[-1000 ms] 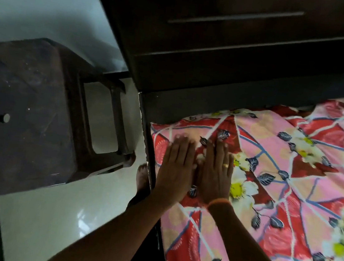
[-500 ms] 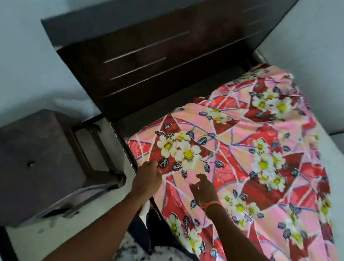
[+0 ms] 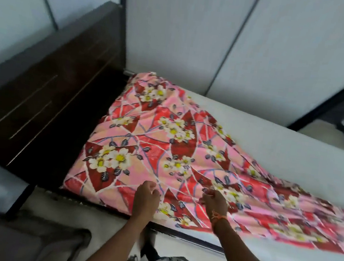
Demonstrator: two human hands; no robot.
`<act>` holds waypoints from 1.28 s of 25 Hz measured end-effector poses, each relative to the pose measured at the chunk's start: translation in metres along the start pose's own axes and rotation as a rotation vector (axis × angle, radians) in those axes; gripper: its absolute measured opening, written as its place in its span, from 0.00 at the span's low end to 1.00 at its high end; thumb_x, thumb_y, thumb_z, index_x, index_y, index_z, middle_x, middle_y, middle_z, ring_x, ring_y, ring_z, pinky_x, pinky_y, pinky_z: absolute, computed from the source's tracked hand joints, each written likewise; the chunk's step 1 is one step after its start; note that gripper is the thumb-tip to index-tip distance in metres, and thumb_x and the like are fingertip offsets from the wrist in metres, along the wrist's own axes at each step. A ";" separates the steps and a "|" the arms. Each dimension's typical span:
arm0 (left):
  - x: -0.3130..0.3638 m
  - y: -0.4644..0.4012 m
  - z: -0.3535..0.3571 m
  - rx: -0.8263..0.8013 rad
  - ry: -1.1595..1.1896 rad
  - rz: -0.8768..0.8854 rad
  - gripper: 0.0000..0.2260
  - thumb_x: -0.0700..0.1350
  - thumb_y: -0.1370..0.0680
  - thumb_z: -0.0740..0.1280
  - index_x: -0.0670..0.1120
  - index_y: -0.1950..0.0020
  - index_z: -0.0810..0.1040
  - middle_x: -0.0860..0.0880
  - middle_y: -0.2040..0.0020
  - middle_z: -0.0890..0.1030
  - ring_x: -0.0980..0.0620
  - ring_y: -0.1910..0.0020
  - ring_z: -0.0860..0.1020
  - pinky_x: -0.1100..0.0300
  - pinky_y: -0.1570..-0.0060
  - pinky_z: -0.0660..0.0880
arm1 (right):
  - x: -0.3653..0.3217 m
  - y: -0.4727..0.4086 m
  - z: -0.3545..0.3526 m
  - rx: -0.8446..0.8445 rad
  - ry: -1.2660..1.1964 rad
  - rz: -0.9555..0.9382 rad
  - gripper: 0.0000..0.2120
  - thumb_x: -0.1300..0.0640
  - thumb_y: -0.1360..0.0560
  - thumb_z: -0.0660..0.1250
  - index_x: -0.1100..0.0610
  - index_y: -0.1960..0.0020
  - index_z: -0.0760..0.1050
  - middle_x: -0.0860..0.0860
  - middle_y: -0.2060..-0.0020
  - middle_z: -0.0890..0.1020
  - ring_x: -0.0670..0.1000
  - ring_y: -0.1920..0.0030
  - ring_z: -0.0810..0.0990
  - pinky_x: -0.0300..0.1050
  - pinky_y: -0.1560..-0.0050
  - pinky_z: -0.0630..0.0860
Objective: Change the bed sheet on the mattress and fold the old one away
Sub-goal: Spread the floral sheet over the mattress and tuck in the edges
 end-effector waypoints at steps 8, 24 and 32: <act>0.089 0.111 0.168 -0.272 -0.123 0.224 0.07 0.39 0.21 0.61 0.44 0.45 0.75 0.49 0.53 0.78 0.52 0.57 0.76 0.63 0.65 0.70 | 0.144 0.058 -0.205 0.337 -0.465 0.235 0.07 0.61 0.24 0.66 0.59 0.47 0.78 0.55 0.62 0.85 0.54 0.59 0.84 0.50 0.56 0.76; 0.215 0.395 0.689 -0.766 -0.163 0.240 0.07 0.41 0.22 0.64 0.47 0.45 0.75 0.47 0.49 0.80 0.46 0.50 0.81 0.53 0.52 0.80 | 0.465 0.072 -0.612 0.661 -1.097 0.486 0.05 0.62 0.23 0.61 0.60 0.51 0.76 0.57 0.62 0.82 0.54 0.62 0.79 0.46 0.60 0.74; 0.302 0.444 0.955 -0.808 -0.104 0.137 0.08 0.39 0.21 0.64 0.43 0.43 0.75 0.46 0.53 0.80 0.46 0.59 0.81 0.58 0.64 0.76 | 0.562 -0.048 -0.824 0.686 -1.134 0.478 0.05 0.63 0.24 0.62 0.62 0.52 0.76 0.56 0.67 0.81 0.52 0.69 0.77 0.43 0.65 0.72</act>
Point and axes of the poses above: each hand's wrist, its own y-axis away from the middle knuckle, its own z-axis out of the palm, x = y × z, the point moved 10 cm from there along -y, towards the middle knuckle
